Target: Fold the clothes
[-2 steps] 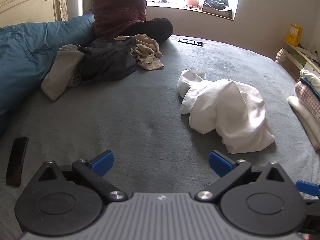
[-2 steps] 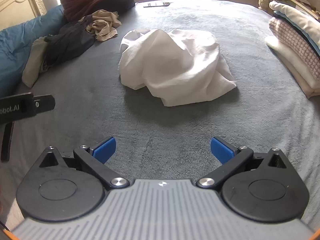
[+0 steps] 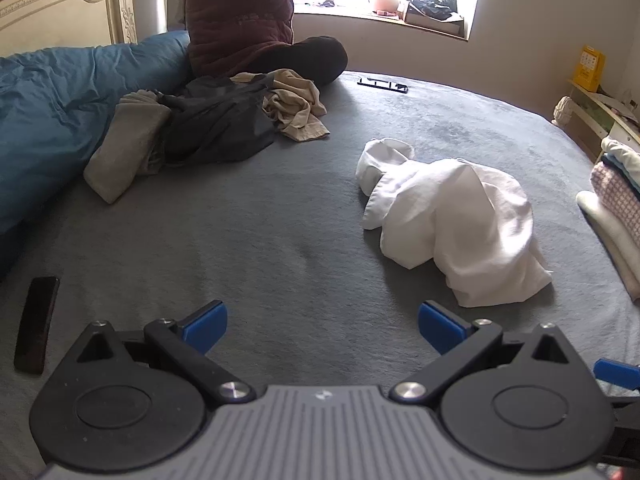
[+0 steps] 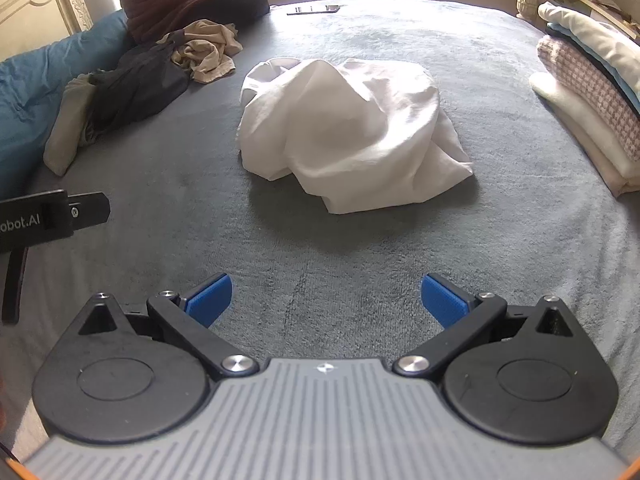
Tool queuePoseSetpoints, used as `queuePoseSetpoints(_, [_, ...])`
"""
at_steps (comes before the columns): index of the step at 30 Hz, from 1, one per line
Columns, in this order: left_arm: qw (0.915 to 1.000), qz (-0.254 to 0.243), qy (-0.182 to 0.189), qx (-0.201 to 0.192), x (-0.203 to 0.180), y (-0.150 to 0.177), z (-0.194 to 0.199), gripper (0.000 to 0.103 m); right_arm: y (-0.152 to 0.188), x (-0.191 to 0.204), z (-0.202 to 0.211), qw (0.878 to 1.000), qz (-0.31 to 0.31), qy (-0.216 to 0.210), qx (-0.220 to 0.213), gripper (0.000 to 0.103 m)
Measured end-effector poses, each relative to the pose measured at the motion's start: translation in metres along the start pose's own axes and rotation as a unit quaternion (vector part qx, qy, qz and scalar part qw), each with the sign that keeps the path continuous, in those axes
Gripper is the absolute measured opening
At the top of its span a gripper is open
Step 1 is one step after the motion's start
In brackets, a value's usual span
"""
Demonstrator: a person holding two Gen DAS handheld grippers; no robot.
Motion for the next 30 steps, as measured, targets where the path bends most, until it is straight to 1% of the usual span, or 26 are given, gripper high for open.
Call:
queuePoseSetpoints(10, [0.9999, -0.007, -0.007, 0.004, 0.011, 0.0, 0.004, 0.102, -0.002, 0.008, 0.006, 1.0, 0.018, 0.023, -0.009, 0.102])
queuePoseSetpoints(19, [0.9998, -0.015, -0.009, -0.002, 0.011, 0.002, 0.008, 0.102, -0.002, 0.008, 0.014, 0.999, 0.012, 0.04, -0.017, 0.102])
queuePoseSetpoints(24, [0.9999, 0.003, -0.012, -0.003, 0.018, 0.004, 0.009, 0.102, -0.004, 0.009, 0.016, 0.999, 0.01, 0.037, -0.013, 0.102])
queuePoseSetpoints(30, [0.9997, 0.017, -0.016, 0.002, 0.024, 0.006, 0.008, 0.102, -0.007, 0.009, 0.02, 0.999, 0.012, 0.047, -0.017, 0.102])
Point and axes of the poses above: each gripper's, at about its wrist camera, not at the fingertips, and z roughly against the way its jaws point, x to its left, y to its underside, the point moved 8 cm from there along -z, roughly the way its jaws point, and after that the axes turned 5 degrees about -z, right-handed, at the moved point
